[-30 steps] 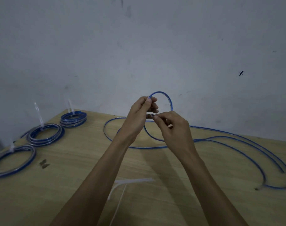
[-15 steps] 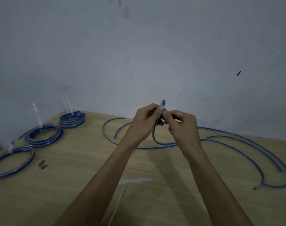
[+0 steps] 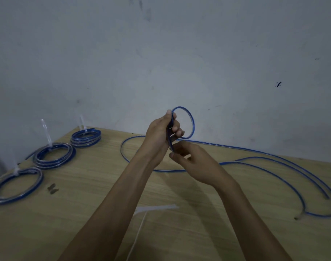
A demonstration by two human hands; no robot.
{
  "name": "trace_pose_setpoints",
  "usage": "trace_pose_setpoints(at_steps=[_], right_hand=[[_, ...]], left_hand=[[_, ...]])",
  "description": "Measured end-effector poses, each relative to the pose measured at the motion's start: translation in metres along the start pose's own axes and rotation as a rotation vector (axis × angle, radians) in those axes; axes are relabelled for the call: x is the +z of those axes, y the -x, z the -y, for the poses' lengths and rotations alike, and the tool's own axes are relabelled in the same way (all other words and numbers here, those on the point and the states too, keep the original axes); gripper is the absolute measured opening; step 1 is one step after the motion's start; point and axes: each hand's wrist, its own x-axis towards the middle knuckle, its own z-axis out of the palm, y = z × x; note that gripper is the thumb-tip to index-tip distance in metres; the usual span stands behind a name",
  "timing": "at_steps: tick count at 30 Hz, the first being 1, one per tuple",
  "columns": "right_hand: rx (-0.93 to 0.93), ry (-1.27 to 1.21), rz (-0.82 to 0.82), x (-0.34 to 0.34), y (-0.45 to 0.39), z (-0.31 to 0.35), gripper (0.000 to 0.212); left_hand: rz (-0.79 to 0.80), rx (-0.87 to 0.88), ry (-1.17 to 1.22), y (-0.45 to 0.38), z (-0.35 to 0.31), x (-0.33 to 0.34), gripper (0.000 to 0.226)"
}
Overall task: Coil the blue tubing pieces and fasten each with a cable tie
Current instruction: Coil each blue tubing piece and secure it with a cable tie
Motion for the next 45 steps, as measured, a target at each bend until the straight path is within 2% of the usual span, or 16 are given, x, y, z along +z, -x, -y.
trace_pose_setpoints(at_steps=[2, 4, 7, 11, 14, 17, 20, 23, 29, 32, 34, 39, 45], right_hand=[[-0.044, -0.009, 0.029, 0.000, 0.000, 0.000, 0.019], [-0.086, -0.068, -0.015, 0.000, 0.000, 0.003, 0.023], [-0.132, -0.175, -0.137, -0.001, 0.000, 0.010, 0.030], [-0.100, -0.214, -0.116, -0.001, 0.001, 0.011, 0.027], [-0.068, -0.103, -0.033, -0.005, 0.001, 0.006, 0.023], [-0.019, 0.132, 0.044, -0.009, 0.002, -0.004, 0.024], [0.063, 0.322, -0.071, -0.012, 0.001, -0.009, 0.031], [0.158, 0.466, -0.143, -0.017, 0.002, -0.013, 0.031], [0.269, 0.621, -0.064, -0.029, 0.007, -0.041, 0.018], [0.229, 0.676, -0.102, -0.036, 0.007, -0.047, 0.021], [0.196, 0.606, -0.117, -0.041, 0.008, -0.048, 0.018], [0.236, 0.447, -0.175, -0.052, 0.012, -0.046, 0.023], [0.267, 0.552, -0.243, -0.048, 0.011, -0.034, 0.030]], left_hand=[[0.032, -0.044, 0.136, 0.003, -0.007, 0.002, 0.029], [0.057, -0.043, 0.190, 0.005, -0.011, 0.002, 0.028], [0.052, -0.019, 0.161, 0.007, -0.015, 0.006, 0.028], [0.037, -0.004, 0.130, 0.006, -0.015, 0.009, 0.031], [0.031, 0.004, 0.142, 0.004, -0.019, 0.003, 0.033], [0.033, -0.007, 0.218, 0.003, -0.031, -0.007, 0.035], [0.047, -0.033, 0.235, 0.003, -0.038, -0.012, 0.037], [0.051, -0.072, 0.122, 0.005, -0.036, -0.011, 0.036], [0.082, -0.092, -0.059, 0.008, -0.046, -0.014, 0.037], [0.190, -0.103, -0.079, 0.009, -0.049, -0.016, 0.036], [0.281, -0.119, -0.133, 0.011, -0.048, -0.015, 0.032], [0.438, -0.163, -0.522, 0.010, -0.041, -0.013, 0.031], [0.620, -0.119, -0.990, 0.023, -0.031, -0.006, 0.030]])
